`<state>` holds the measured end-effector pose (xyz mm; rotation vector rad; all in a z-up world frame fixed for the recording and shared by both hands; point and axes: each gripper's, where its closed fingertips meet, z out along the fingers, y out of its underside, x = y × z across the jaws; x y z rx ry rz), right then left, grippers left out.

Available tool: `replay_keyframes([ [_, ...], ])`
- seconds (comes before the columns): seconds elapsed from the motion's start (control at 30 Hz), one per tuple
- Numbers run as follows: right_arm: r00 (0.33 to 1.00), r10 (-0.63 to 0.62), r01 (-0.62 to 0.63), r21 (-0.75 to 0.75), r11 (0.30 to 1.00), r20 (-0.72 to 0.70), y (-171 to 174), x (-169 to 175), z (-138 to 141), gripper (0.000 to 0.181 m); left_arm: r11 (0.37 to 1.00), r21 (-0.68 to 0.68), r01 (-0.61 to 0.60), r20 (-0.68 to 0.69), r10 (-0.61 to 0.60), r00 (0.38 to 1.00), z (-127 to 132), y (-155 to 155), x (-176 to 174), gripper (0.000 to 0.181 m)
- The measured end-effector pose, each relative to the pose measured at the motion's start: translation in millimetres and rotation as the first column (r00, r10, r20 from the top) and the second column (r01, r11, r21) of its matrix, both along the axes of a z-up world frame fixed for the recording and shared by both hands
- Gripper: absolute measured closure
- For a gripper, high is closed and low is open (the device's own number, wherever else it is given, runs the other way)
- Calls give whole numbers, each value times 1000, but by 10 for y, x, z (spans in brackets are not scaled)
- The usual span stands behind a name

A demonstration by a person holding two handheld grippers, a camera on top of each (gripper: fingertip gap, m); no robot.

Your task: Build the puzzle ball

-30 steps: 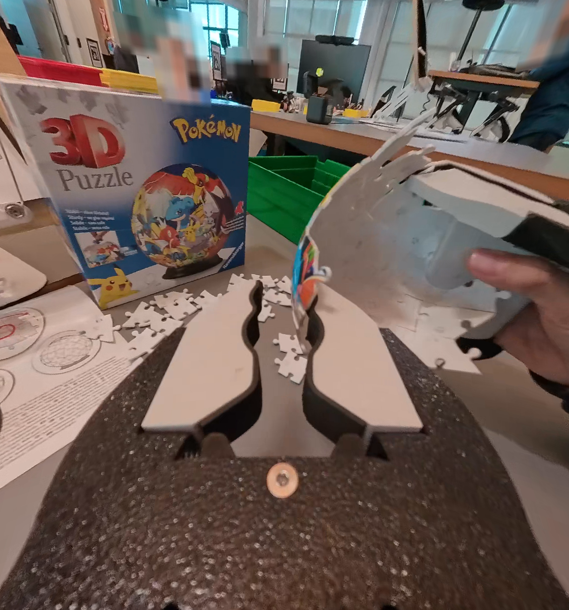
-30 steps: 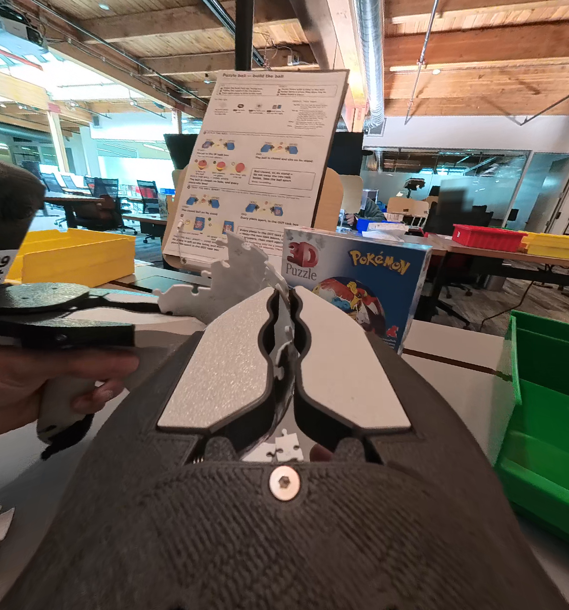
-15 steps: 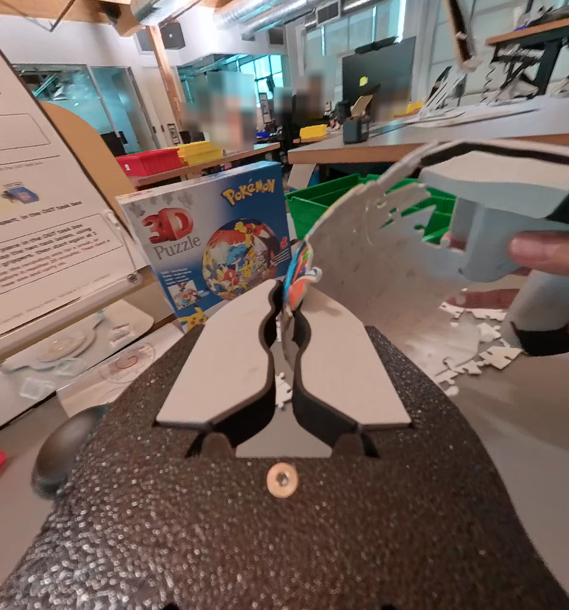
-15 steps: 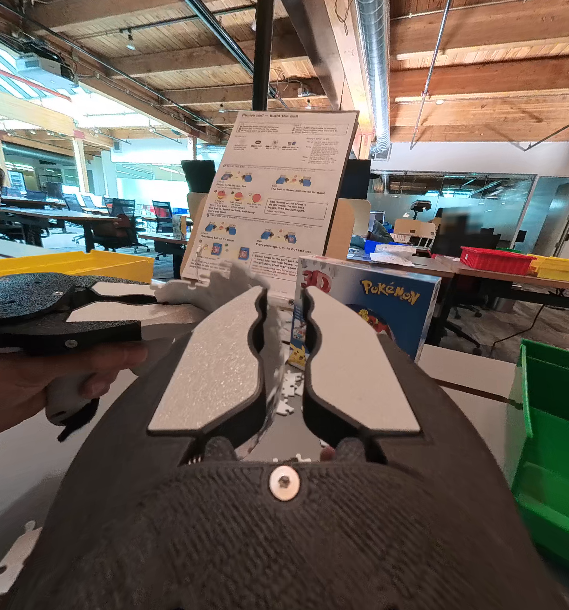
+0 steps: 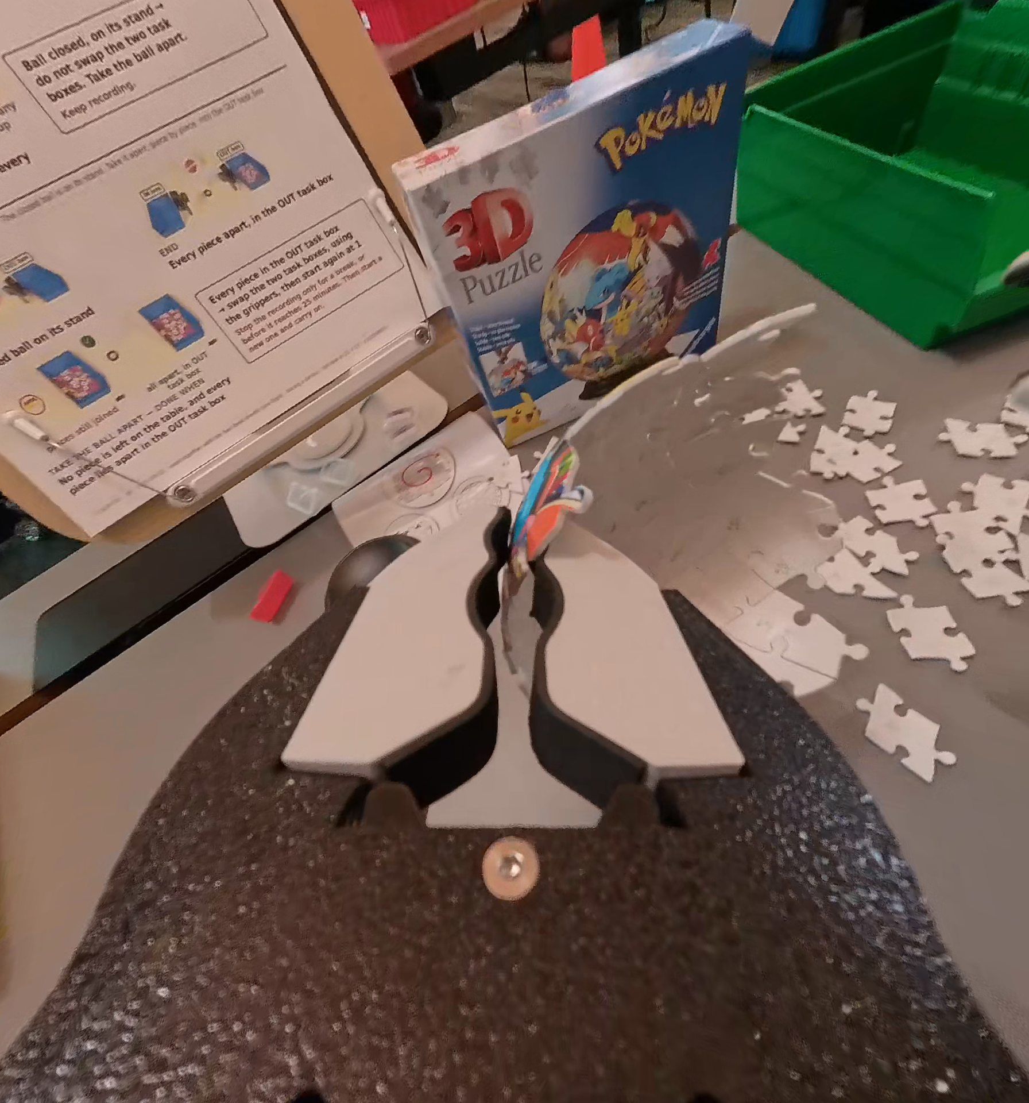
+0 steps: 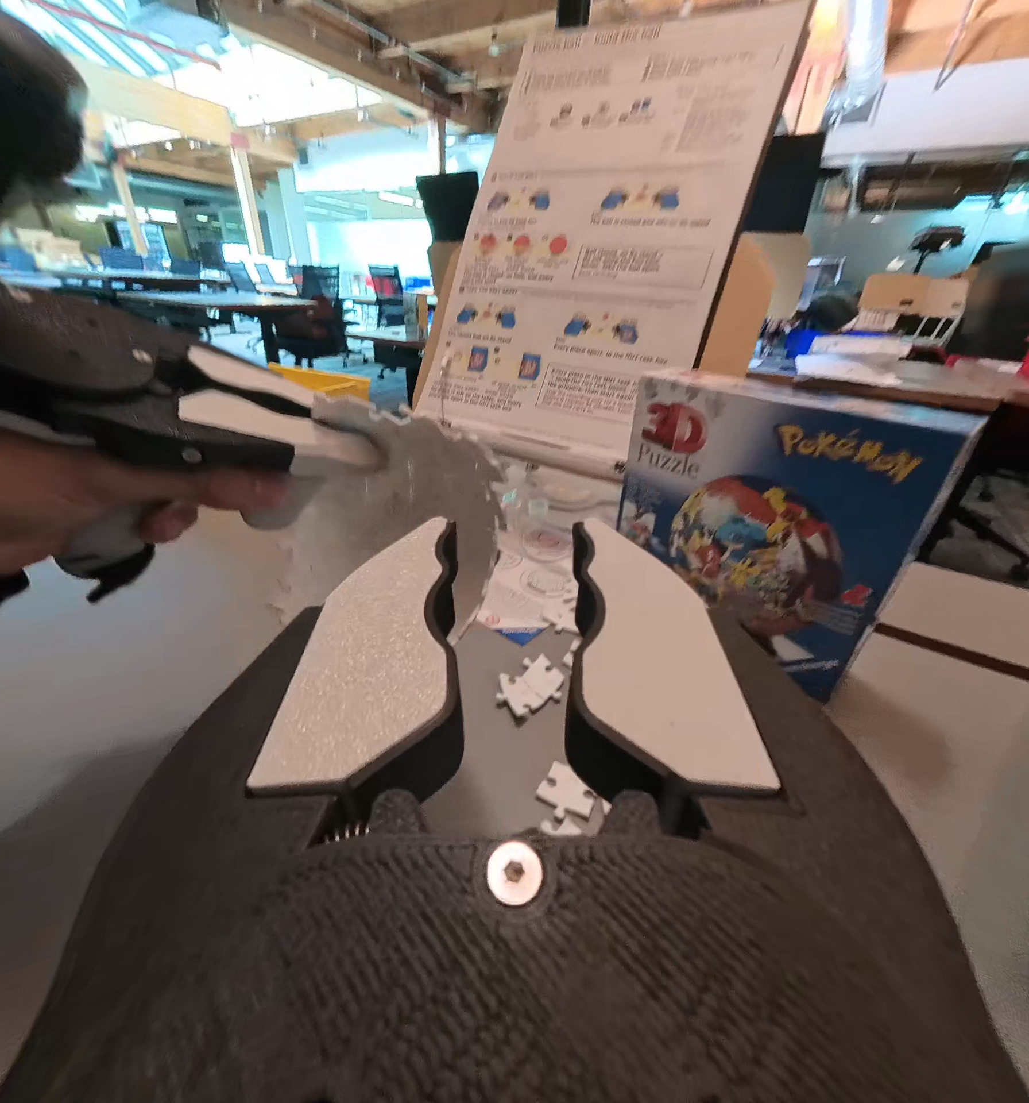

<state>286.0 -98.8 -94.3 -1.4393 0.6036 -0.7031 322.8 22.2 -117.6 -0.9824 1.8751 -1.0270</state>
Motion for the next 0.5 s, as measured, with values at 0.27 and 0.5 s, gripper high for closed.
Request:
replay_keyframes([
  [0.27, 993, 27, -33, -58, 998, -111, 189, 76, -370, 144, 999, 28, 18, -68, -16, 998, -113, 68, -47, 176],
  [0.5, 992, 20, -27, -53, 998, -124, 238, 150, -481, 144, 999, 8, 36, -97, -35, 995, -205, 94, -77, 176],
])
